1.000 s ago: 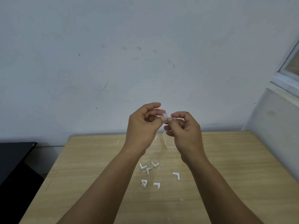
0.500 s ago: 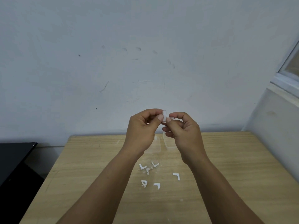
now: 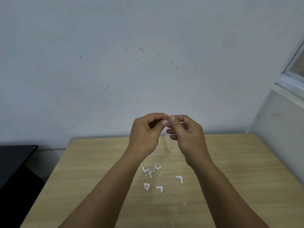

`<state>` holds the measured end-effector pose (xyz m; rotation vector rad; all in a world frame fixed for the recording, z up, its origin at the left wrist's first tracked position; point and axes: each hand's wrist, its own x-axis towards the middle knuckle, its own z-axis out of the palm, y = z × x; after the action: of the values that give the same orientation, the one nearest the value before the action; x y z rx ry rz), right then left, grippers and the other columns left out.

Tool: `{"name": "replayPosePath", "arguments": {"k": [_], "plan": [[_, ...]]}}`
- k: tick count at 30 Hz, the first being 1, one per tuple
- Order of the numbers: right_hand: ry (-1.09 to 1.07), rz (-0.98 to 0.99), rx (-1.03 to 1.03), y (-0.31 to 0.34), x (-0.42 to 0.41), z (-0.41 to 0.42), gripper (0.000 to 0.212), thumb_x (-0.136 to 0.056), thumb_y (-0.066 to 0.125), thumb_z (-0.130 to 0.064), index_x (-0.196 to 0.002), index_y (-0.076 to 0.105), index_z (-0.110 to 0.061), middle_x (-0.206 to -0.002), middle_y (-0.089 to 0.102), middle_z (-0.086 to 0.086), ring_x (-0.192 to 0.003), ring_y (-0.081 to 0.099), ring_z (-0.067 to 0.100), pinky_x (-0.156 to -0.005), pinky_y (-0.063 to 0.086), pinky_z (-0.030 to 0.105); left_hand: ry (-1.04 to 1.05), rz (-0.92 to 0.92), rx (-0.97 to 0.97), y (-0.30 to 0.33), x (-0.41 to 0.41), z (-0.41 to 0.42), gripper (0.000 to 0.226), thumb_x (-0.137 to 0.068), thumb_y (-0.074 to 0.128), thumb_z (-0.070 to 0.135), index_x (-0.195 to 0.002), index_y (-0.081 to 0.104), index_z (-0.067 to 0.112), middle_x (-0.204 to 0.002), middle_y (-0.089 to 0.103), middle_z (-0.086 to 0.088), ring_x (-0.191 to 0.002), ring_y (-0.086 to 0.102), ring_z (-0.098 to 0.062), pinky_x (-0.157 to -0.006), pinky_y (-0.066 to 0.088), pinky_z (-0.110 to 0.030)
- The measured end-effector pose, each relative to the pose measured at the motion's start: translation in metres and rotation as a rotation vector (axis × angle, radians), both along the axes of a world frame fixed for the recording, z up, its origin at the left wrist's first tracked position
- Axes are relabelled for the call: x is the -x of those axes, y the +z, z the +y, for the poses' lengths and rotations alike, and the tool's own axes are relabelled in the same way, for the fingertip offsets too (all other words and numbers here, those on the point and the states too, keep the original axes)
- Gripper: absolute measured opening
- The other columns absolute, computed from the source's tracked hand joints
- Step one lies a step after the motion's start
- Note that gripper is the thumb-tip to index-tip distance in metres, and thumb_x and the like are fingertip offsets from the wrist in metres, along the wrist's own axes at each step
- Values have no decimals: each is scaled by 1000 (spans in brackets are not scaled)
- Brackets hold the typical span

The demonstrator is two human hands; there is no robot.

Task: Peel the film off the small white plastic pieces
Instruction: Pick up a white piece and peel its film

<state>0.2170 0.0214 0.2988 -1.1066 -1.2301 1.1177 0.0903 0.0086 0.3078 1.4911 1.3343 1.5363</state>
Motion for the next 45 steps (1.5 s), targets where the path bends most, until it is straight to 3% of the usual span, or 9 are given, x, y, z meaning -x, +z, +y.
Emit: {"name": "replayPosePath", "arguments": {"k": [11,13,15,17,20,25,32,45], "plan": [[28,-51,-30,-5,-1,-2,10,-96,62,-21,-99,71,-24,-84,75,-1,-77,72,10,-76,56,38,22,-76,31,-2,-1,0,17,-89,67,10,-89,74,26,-89,75,7,-88,70,-10,-81,54,-20],[-7,-107,-61,-8,-1,-2,15,-94,64,-25,-106,69,-31,-89,74,-3,-80,71,8,-73,56,33,39,-95,46,-3,0,0,18,-90,67,11,-90,73,28,-90,75,7,-89,70,-11,-83,55,-22],[-81,-183,-134,-11,-2,-1,24,-92,67,-28,-115,66,-35,-102,69,-12,-83,67,1,-69,51,17,50,-112,61,-3,1,0,16,-90,67,11,-93,73,25,-90,75,7,-88,69,-8,-81,54,-19],[-157,-228,-257,-12,-2,-2,29,-90,70,-23,-118,65,-33,-110,62,-16,-87,63,1,-68,48,11,48,-110,73,-3,1,1,14,-91,66,11,-97,74,20,-88,74,6,-84,68,-5,-78,53,-16],[-204,-281,-399,-12,-1,0,30,-89,71,-18,-115,66,-31,-109,62,-16,-89,63,7,-70,49,16,42,-93,83,-2,2,0,14,-91,65,11,-100,75,15,-86,74,7,-81,68,-3,-77,52,-15],[-234,-405,-533,-16,-2,6,21,-89,72,-19,-108,74,-27,-101,65,-11,-89,62,5,-73,51,23,35,-107,111,-1,-1,-1,14,-92,64,12,-97,74,21,-82,74,8,-79,70,-8,-83,57,-28],[-343,-570,-702,-23,-3,9,19,-91,70,-20,-109,75,-22,-98,67,-4,-88,64,13,-68,52,32,15,-77,95,4,-3,-2,18,-93,62,11,-93,75,23,-83,75,6,-81,71,-10,-86,58,-34],[-433,-630,-795,-27,-2,10,13,-92,69,-19,-102,78,-19,-101,69,1,-82,65,17,-61,52,31,7,-127,117,5,-3,-2,16,-92,63,9,-95,76,17,-80,75,1,-79,71,-13,-84,59,-35]]}}
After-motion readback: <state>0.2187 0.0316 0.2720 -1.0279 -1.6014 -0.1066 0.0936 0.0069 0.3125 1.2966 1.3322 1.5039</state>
